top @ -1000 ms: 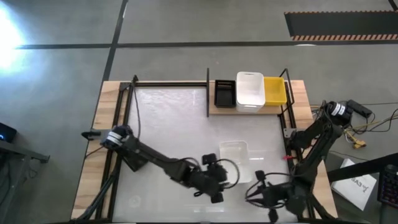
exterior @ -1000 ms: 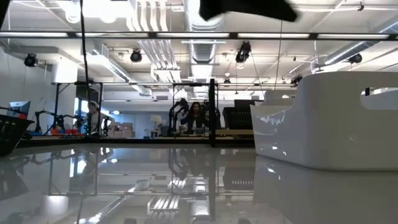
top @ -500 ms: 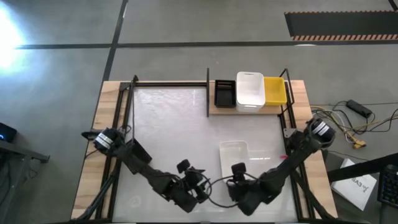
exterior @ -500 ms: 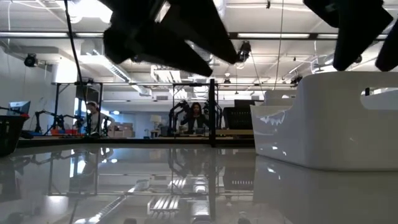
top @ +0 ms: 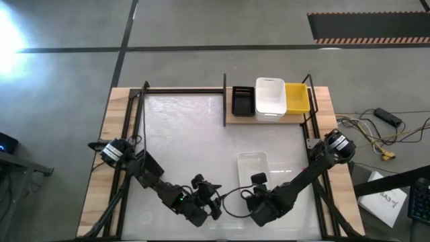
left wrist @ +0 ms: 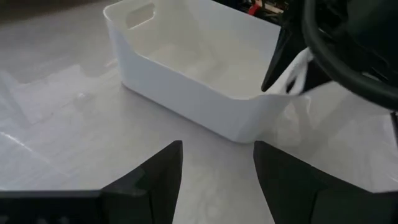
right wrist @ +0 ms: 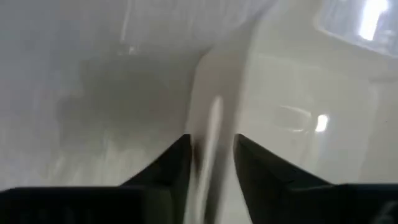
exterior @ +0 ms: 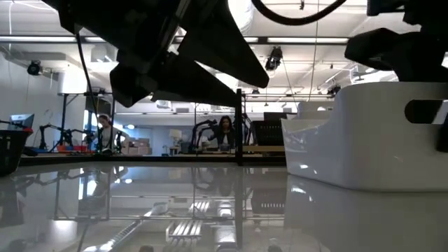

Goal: Stack baskets on shelf by color
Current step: Stack the white bin into the white bin on the shelf

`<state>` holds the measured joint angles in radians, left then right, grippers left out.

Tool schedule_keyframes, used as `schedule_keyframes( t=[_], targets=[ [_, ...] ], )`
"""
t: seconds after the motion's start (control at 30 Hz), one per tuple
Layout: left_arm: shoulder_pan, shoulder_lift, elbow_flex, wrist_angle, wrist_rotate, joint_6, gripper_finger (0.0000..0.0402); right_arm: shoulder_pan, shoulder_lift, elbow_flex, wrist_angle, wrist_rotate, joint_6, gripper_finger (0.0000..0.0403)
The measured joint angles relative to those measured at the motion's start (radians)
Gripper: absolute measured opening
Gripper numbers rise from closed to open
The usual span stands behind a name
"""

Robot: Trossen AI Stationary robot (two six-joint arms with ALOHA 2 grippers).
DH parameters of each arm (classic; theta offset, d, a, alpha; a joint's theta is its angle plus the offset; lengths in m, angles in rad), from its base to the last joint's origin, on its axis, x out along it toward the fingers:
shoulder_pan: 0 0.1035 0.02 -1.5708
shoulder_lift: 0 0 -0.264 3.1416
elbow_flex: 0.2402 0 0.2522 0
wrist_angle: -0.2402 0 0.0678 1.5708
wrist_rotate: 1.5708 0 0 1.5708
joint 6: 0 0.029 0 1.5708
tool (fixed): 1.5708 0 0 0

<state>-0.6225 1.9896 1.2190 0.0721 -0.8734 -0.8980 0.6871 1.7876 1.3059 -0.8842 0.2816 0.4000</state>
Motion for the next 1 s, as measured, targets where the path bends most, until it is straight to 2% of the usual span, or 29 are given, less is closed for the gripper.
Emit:
schedule_keyframes(
  t=[0.13,0.17,0.27,0.47,0.6,0.7,0.83,1.0],
  targets=[
    [0.001,0.0,0.0,0.003,0.0,0.022,0.0183,-0.001,-0.021,-0.009,-0.004,0.003,0.0,0.0029],
    [0.001,0.0,0.0,0.006,0.0,0.022,0.0183,-0.001,-0.033,-0.009,-0.012,0.003,0.0,0.002],
    [0.001,0.001,0.0,0.005,0.0,0.023,0.0183,0.003,-0.088,-0.006,-0.071,0.022,0.01,0.0012],
    [0.001,0.004,-0.002,0.0,-0.014,0.024,0.0183,0.01,-0.293,0.016,-0.271,0.246,0.043,0.0009],
    [0.001,0.004,-0.004,0.0,-0.041,0.025,0.0183,-0.058,-0.45,0.016,-0.372,0.394,-0.092,0.0009],
    [0.001,0.004,-0.005,0.001,-0.05,0.024,0.0183,-0.196,-0.558,0.016,-0.396,0.409,-0.256,0.0009],
    [0.001,0.004,-0.008,0.002,-0.052,0.024,0.0183,-0.483,-0.664,0.016,-0.362,0.376,-0.54,0.0009],
    [0.006,0.004,-0.01,0.004,-0.052,0.024,0.0183,-0.92,-0.705,0.006,-0.284,0.058,-0.878,0.0009]
  ],
)
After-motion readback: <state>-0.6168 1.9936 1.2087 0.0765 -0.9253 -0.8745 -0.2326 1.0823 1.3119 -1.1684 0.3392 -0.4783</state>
